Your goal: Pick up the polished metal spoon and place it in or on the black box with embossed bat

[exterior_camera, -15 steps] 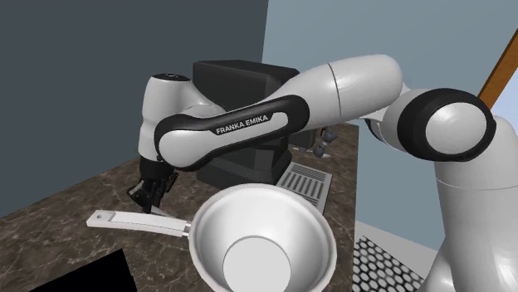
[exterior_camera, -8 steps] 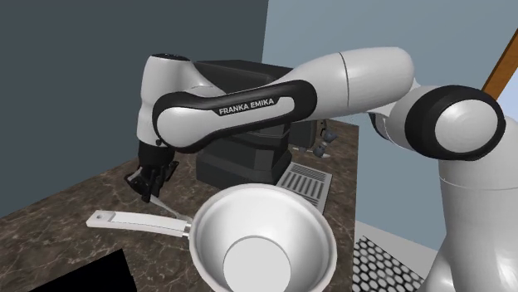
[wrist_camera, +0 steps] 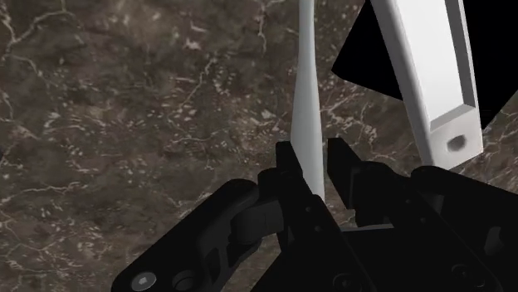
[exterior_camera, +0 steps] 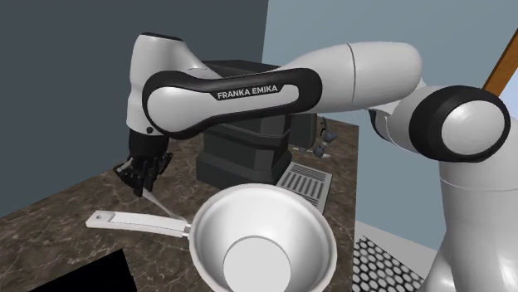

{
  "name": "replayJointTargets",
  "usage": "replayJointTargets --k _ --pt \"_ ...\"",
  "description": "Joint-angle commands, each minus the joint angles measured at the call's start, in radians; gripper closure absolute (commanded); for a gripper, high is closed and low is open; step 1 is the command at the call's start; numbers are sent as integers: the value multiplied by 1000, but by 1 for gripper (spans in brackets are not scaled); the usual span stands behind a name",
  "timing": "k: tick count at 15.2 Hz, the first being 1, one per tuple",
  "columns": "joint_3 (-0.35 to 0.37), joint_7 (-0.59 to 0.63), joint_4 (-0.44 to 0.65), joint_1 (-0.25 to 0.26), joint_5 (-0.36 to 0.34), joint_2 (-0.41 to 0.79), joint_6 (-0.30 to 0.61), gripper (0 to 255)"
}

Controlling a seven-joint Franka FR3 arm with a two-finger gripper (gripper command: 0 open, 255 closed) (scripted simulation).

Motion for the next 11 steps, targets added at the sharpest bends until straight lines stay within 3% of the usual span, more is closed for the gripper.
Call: replayJointTargets --k 1,6,11 --pt "2 39 45 41 -19 28 -19 255" --pt "0 141 173 160 -72 108 -68 255" --pt "-13 226 375 300 -127 227 -150 255"
